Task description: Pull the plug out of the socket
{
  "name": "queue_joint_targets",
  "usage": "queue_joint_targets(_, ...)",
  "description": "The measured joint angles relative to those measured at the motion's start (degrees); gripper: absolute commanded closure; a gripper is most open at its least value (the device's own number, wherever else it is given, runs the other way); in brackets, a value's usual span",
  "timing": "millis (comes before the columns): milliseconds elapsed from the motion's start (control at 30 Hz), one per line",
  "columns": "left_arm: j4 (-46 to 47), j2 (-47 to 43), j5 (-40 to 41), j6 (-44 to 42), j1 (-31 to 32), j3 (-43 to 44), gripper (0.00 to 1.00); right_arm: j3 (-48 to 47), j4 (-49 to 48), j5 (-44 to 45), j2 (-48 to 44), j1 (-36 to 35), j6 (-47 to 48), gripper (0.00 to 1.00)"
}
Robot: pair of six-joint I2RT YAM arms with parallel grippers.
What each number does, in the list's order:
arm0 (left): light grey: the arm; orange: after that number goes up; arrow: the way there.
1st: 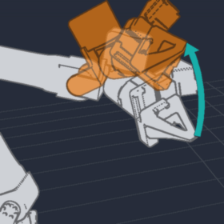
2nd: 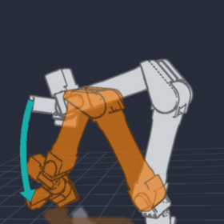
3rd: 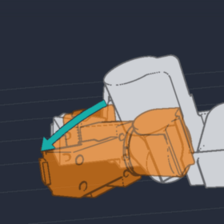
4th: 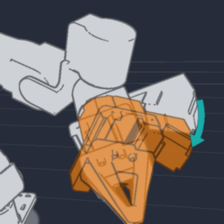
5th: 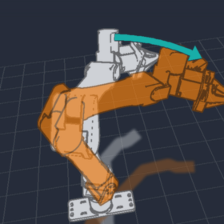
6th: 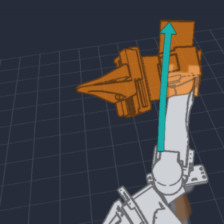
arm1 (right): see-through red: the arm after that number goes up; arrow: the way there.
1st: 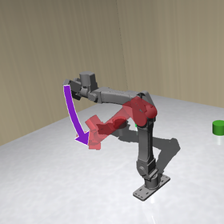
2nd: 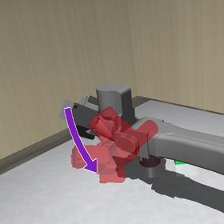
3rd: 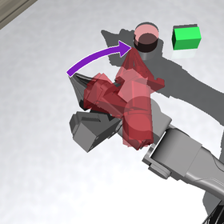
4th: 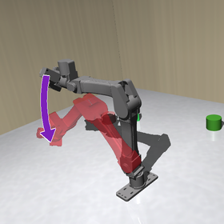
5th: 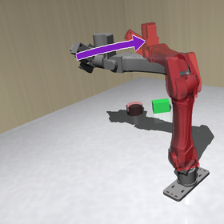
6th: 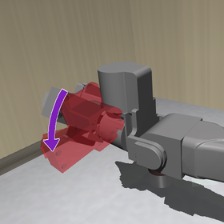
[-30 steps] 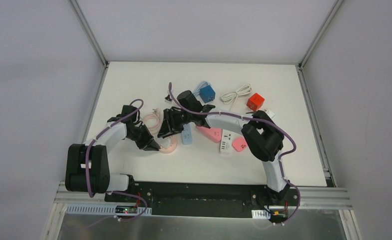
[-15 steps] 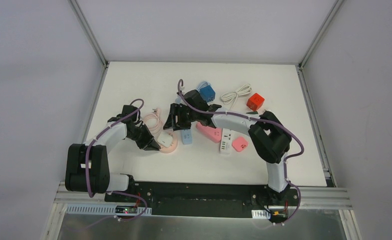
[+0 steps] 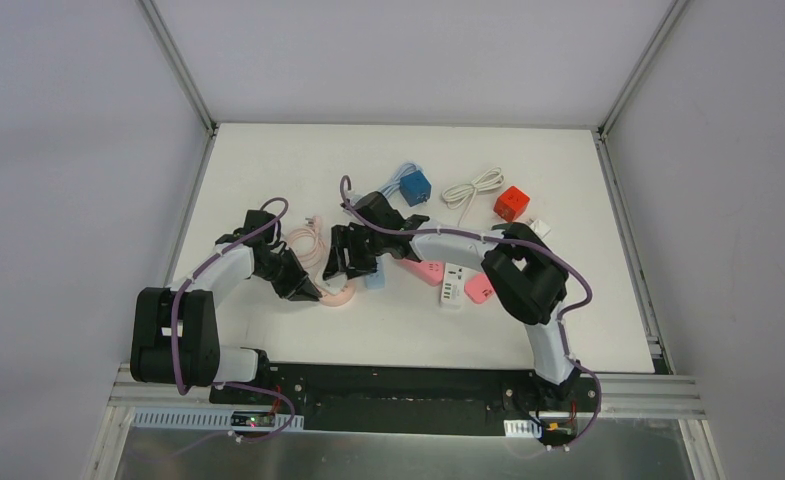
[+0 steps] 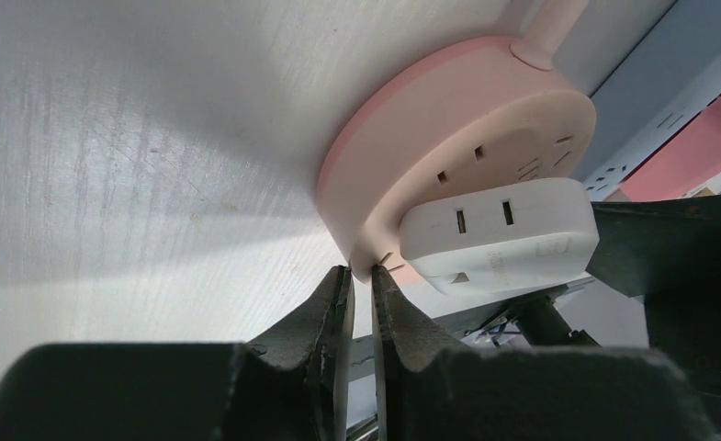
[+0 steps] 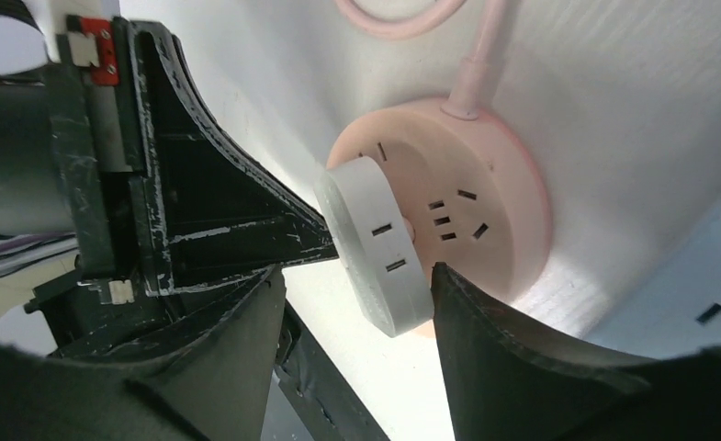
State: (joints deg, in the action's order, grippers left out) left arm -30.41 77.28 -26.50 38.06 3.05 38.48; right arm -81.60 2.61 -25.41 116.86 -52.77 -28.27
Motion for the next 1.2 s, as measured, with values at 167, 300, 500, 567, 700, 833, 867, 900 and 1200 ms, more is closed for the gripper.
queue_joint_targets(167,0.0,0.0,0.0,0.0,0.0,0.0,0.88,-0.79,1.31,-2.01,1.03,-0.74,1.14,0.75)
queue_joint_targets(300,-0.11,0.0,0.07,0.0,-0.11,0.22,0.88,-0.76,0.55,-2.6,1.03,-0.66,2.05,1.0)
queue_joint_targets(500,0.2,0.0,0.7,-0.02,-0.11,0.63,0.88,-0.2,-1.27,-3.15,0.96,-0.35,1.75,1.0)
queue_joint_targets(567,0.2,0.0,1.03,-0.02,-0.11,0.63,0.88,1.27,-3.78,-4.39,0.94,0.04,0.66,1.0)
queue_joint_targets(700,0.24,0.02,1.11,-0.02,-0.07,0.63,0.88,4.63,-9.66,-7.41,0.94,1.09,-2.05,1.0)
queue_joint_targets(833,0.26,0.31,1.11,0.0,-0.04,0.63,0.88,8.0,-16.0,-9.9,0.94,1.7,-4.81,1.0)
queue_joint_targets(867,0.24,0.35,1.11,0.0,-0.04,0.63,0.89,9.07,-18.03,-10.45,0.94,1.86,-5.66,1.0)
queue_joint_targets(900,0.22,0.37,1.11,0.0,-0.02,0.63,0.89,10.14,-20.15,-11.08,0.94,2.05,-6.6,1.0)
queue_joint_targets(1200,0.24,1.16,0.98,0.22,0.39,0.63,0.89,17.75,-34.51,-14.62,0.96,4.11,-16.59,1.0)
